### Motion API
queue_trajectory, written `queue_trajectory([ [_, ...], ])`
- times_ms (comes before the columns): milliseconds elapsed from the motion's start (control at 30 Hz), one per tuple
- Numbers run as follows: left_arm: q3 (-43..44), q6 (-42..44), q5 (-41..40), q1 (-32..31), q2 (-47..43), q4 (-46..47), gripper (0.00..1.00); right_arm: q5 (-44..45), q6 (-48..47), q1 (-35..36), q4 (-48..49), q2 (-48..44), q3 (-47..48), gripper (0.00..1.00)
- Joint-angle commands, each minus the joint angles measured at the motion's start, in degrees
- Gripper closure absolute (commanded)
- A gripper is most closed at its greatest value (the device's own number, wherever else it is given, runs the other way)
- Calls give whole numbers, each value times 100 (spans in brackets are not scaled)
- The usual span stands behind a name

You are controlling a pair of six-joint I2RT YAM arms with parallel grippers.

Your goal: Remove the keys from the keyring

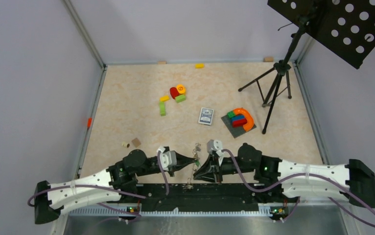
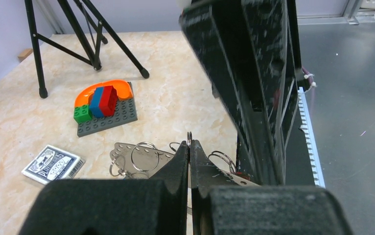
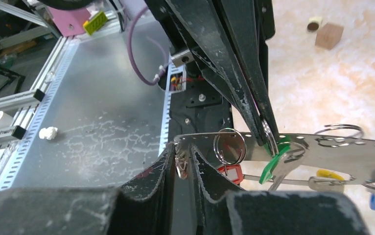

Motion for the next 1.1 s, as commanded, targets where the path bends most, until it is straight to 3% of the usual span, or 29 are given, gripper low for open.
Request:
queue_trajectory([
  [0, -114, 80, 80, -8, -294, 748, 100, 15, -415, 76, -431, -757, 207, 85],
  [233, -224, 182, 271, -8, -565, 824, 100, 1546, -630, 81, -924, -2128, -190, 84],
  [467, -242, 225, 693, -8, -632, 966, 100, 2638, -901, 81, -833, -2369, -298, 82],
  [833, -229, 243, 947, -8, -511, 1044, 100, 848, -1535, 81, 125, -1512, -255, 73],
  [1067, -228, 248, 1029, -8, -515, 1038, 100, 596, -1742, 79, 375, -1479, -273, 73],
])
